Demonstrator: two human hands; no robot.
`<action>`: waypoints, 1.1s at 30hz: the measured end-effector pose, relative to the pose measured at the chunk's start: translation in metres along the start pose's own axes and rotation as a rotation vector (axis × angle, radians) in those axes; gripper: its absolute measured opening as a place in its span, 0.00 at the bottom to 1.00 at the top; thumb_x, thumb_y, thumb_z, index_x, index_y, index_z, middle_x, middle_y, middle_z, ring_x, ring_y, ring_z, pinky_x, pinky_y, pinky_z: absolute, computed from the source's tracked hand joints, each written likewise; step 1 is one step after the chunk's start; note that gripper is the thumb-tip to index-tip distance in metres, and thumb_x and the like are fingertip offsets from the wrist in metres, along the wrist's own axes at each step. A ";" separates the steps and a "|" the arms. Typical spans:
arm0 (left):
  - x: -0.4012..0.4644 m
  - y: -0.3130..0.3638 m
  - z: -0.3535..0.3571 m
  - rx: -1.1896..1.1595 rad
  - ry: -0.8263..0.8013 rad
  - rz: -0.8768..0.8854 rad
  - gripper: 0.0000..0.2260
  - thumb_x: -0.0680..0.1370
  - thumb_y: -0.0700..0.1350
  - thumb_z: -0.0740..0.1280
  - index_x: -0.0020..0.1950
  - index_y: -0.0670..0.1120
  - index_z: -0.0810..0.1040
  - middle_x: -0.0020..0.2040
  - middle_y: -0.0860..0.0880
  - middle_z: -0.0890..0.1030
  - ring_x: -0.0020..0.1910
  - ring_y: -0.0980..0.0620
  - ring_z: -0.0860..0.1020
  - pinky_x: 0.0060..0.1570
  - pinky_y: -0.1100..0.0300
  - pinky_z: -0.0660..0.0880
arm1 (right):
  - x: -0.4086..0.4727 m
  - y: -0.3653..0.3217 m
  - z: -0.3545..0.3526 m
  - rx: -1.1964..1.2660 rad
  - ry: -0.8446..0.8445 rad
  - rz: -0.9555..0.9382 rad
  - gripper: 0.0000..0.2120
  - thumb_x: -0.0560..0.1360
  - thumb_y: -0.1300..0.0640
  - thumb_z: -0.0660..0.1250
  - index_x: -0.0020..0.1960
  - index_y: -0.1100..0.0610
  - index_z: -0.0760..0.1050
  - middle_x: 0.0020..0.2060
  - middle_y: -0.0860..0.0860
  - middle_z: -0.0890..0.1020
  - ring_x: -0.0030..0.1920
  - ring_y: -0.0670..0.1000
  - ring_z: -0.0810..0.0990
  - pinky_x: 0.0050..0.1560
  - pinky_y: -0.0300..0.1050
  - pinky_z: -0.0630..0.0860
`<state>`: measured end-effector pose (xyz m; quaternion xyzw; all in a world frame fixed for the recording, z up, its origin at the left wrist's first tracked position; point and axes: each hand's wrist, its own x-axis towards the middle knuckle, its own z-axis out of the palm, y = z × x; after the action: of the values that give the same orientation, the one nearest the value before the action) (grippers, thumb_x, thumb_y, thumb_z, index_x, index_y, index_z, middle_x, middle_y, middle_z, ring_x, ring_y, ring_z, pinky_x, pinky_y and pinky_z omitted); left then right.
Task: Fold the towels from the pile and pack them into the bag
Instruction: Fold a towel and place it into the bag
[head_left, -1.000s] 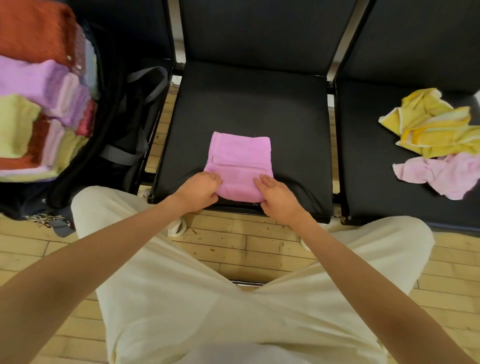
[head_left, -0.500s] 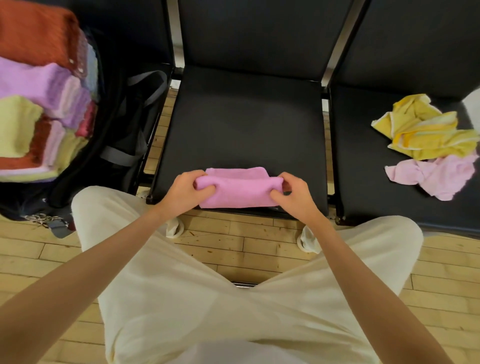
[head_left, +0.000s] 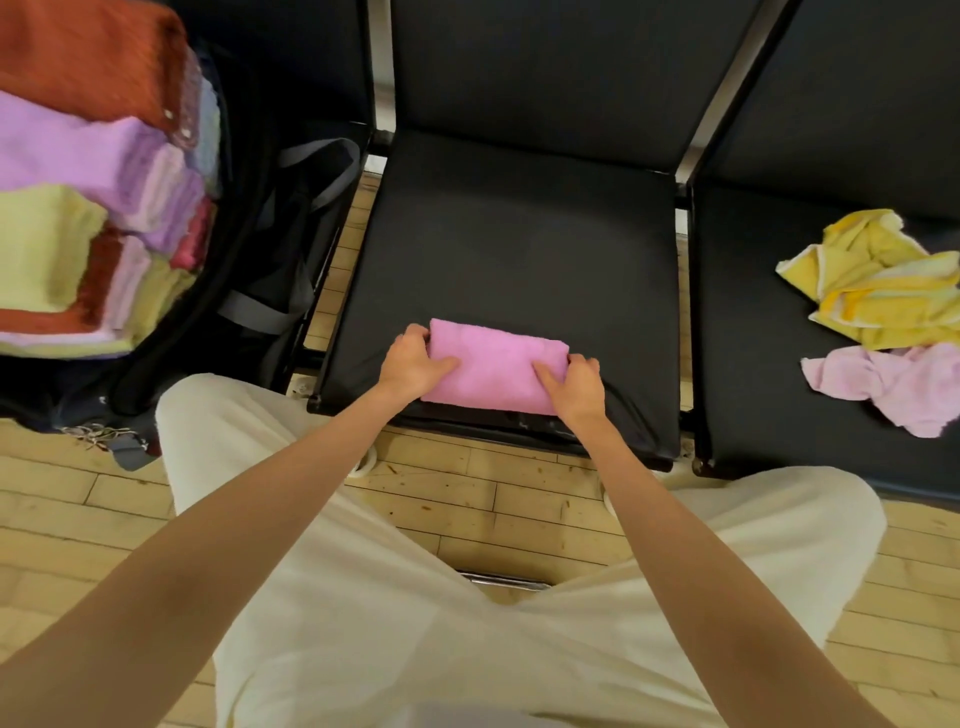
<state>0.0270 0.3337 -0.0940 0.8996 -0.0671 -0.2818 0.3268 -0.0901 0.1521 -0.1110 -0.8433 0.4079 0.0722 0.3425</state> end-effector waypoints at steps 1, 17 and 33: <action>0.000 -0.002 0.002 0.055 0.031 -0.014 0.25 0.72 0.52 0.72 0.64 0.41 0.70 0.60 0.42 0.74 0.57 0.44 0.76 0.55 0.51 0.76 | 0.001 -0.002 0.000 -0.024 -0.011 0.021 0.25 0.77 0.44 0.62 0.61 0.65 0.71 0.59 0.60 0.70 0.46 0.55 0.76 0.45 0.42 0.70; -0.012 0.003 -0.079 -0.201 0.211 -0.129 0.16 0.73 0.47 0.70 0.56 0.39 0.74 0.51 0.43 0.77 0.54 0.44 0.77 0.45 0.57 0.72 | -0.026 -0.115 0.004 0.341 -0.093 -0.001 0.19 0.76 0.54 0.66 0.61 0.65 0.69 0.55 0.59 0.77 0.55 0.56 0.78 0.44 0.44 0.70; 0.034 -0.048 -0.409 0.009 0.730 0.026 0.10 0.75 0.42 0.65 0.51 0.36 0.75 0.51 0.36 0.77 0.55 0.40 0.76 0.48 0.51 0.70 | -0.054 -0.424 0.044 0.536 -0.314 -0.678 0.19 0.73 0.70 0.61 0.63 0.62 0.76 0.59 0.55 0.76 0.59 0.52 0.75 0.58 0.43 0.74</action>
<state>0.2779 0.5859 0.1170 0.9414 0.0413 0.0622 0.3288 0.1938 0.3982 0.0969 -0.7897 0.0562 -0.0250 0.6104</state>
